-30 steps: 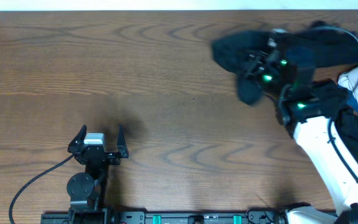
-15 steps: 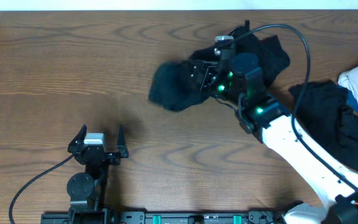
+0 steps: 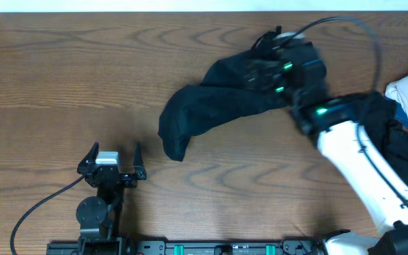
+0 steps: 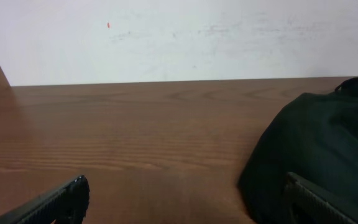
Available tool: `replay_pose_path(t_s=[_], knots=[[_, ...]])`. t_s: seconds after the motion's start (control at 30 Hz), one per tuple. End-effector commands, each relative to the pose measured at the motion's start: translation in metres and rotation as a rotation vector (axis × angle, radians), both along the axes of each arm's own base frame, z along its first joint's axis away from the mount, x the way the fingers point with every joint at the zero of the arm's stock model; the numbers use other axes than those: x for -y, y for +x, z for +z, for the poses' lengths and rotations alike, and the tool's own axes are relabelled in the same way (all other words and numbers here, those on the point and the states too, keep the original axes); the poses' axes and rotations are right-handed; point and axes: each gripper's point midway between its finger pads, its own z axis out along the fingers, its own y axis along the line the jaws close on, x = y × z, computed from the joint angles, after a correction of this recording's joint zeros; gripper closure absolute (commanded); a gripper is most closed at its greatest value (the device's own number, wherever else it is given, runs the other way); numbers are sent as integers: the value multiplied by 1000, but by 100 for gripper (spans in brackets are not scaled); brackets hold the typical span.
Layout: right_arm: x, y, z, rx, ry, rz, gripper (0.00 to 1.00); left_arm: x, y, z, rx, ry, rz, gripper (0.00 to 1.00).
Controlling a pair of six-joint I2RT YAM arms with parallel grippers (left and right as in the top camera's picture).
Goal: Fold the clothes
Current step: 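Lift the black trousers with the right gripper and drag them leftward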
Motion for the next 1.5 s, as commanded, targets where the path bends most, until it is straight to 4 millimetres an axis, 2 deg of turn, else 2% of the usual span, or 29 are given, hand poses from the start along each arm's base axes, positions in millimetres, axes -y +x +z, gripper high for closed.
replay_pose_path(t_s=[0.0, 0.1, 0.2, 0.27, 0.43, 0.6, 0.77, 1.03, 1.2, 1.47], knots=[[69, 11, 7, 11, -99, -142, 4, 1, -1, -16, -51, 7, -10, 2], [106, 17, -12, -38, -108, -140, 1, 1, -1, -16, -51, 7, -10, 2], [120, 22, -33, -83, -67, -89, 1, 1, -1, -16, -51, 7, -10, 2], [128, 25, -54, -128, -43, -69, 1, 1, -1, -16, -51, 7, -10, 2], [131, 35, -104, -213, -29, -46, 1, 1, -1, -16, -51, 7, -10, 2], [133, 47, -135, -240, 8, -60, 1, 1, -1, -16, -51, 7, -10, 2], [144, 55, -155, -263, 78, -138, 1, 1, -1, -16, -51, 7, -10, 2], [152, 58, -184, -334, 203, -297, 1, 1, -1, -16, -51, 7, -10, 2], [142, 66, -189, -312, 223, -269, 1, 1, -1, -16, -51, 7, -10, 2], [132, 68, -205, -332, 251, -276, 3, 1, -1, -16, -51, 7, -10, 2]])
